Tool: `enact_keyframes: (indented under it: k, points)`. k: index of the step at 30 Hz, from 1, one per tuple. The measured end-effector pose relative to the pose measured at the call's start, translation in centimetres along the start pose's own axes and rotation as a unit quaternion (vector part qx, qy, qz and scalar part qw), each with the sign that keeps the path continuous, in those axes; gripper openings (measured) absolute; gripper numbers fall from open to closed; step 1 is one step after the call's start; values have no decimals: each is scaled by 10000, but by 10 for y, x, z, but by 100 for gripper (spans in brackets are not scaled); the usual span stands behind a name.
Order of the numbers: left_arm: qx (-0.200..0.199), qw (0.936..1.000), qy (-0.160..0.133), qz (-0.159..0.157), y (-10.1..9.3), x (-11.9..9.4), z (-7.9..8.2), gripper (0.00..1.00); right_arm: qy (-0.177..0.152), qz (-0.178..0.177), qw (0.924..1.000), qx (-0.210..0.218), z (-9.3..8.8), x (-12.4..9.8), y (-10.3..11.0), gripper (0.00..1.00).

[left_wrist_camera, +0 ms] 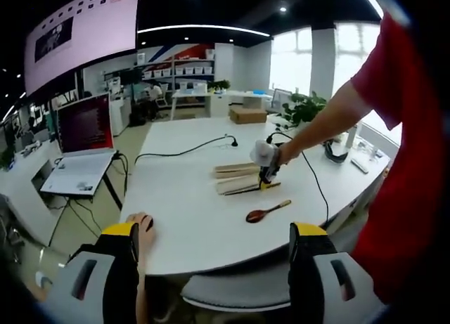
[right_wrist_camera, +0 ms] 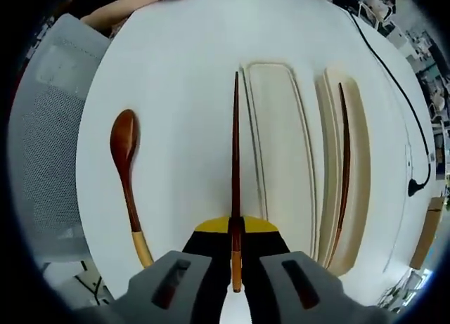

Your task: Arrange the utensils inside the cutlery case until each visible utensil rests in its matching compartment.

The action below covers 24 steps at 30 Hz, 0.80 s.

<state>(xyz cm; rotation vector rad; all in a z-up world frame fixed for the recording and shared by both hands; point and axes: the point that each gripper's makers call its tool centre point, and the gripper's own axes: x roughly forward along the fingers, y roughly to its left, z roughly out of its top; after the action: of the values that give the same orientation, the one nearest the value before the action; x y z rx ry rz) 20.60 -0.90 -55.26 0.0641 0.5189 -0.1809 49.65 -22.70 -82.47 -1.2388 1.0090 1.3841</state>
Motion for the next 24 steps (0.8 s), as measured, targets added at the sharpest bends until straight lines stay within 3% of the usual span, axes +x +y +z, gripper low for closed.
enact_keyframes:
  k: [2, 3, 7, 12, 19, 24]
  points:
    - [34, 10000, -59, 38, 3, -2, 5, 90, 155, 139, 9988, -439, -2, -1, 8, 0]
    - [22, 10000, -83, 50, 4, -3, 6, 90, 243, 291, 9984, -430, -3, -2, 17, 0]
    - [3, 9998, -148, 110, 9, -7, 9, 90, 310, 164, 9974, -632, -5, -7, 26, 0]
    - [-12, 9996, -242, 119, 13, -11, 19, 90, 66, 189, 9992, -350, 1, -26, 31, 0]
    - [238, 9985, -462, 144, 9, -20, 32, 90, -21, 122, 9998, -179, 4, -53, 34, 0]
    - [84, 9988, -486, 4, -2, -19, 19, 89, -147, 160, 9996, 205, 0, -67, 34, 0]
